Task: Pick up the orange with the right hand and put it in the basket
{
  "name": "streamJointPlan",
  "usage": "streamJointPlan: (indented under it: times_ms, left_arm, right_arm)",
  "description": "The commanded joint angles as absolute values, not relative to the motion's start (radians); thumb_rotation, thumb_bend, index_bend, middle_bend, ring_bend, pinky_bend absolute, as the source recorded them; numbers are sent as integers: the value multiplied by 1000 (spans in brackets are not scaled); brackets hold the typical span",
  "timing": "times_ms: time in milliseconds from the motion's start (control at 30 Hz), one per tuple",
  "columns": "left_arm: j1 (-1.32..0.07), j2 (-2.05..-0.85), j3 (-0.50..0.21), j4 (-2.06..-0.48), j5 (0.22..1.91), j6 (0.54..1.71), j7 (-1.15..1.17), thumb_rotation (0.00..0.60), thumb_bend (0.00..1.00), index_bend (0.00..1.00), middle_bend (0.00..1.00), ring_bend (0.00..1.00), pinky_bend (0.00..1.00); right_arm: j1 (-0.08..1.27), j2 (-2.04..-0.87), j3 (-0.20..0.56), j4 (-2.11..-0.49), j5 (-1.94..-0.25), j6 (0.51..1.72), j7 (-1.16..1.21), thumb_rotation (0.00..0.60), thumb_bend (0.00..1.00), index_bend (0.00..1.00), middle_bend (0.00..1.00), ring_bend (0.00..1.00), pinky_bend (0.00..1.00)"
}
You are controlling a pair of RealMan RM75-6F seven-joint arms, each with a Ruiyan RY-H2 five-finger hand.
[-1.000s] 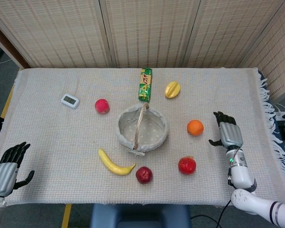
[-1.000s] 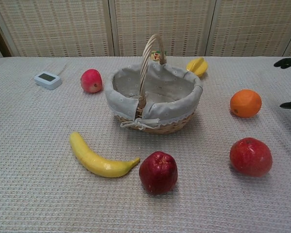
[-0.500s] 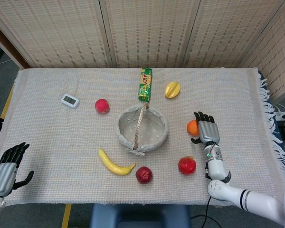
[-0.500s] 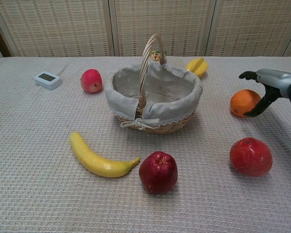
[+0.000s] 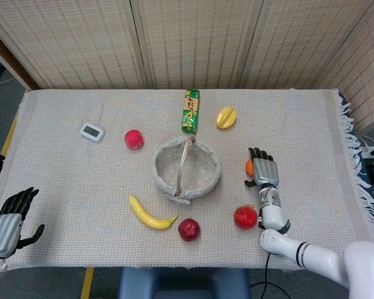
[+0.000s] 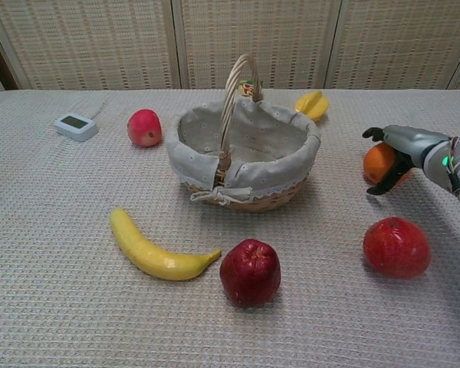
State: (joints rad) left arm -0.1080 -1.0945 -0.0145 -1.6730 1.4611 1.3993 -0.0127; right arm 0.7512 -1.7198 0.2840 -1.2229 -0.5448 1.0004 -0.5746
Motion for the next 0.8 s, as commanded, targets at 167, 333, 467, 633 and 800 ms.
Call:
streamJointPlan:
  times_ms: [167, 333, 467, 633, 800]
  left_arm:
    - [-106, -1091, -14, -1675, 1460, 1401, -19, 600, 347, 0, 0, 0, 65]
    - [-106, -1091, -14, -1677, 1460, 1401, -19, 600, 349, 0, 0, 0, 65]
    - [-106, -1093, -13, -1678, 1461, 1400, -15, 600, 349, 0, 0, 0, 65]
    - [-108, -1096, -12, -1683, 1463, 1396, -12, 600, 347, 0, 0, 0, 65]
    - [-110, -1098, -11, -1688, 1465, 1393, -9, 600, 349, 0, 0, 0, 65]
  right_arm:
    - [730, -1732, 296, -1226, -659, 1059, -481, 600, 310, 117, 575, 614, 697]
    - [692, -1656, 338, -1356, -699, 1092, -407, 600, 315, 153, 585, 618, 700]
    - [668, -1589, 371, -1485, -736, 1123, -359, 600, 314, 179, 585, 618, 701]
    - [663, -1536, 383, -1659, -797, 1150, -346, 600, 314, 213, 585, 618, 701]
    - [691, -1551, 376, -1783, -825, 1171, -384, 600, 315, 241, 585, 617, 701]
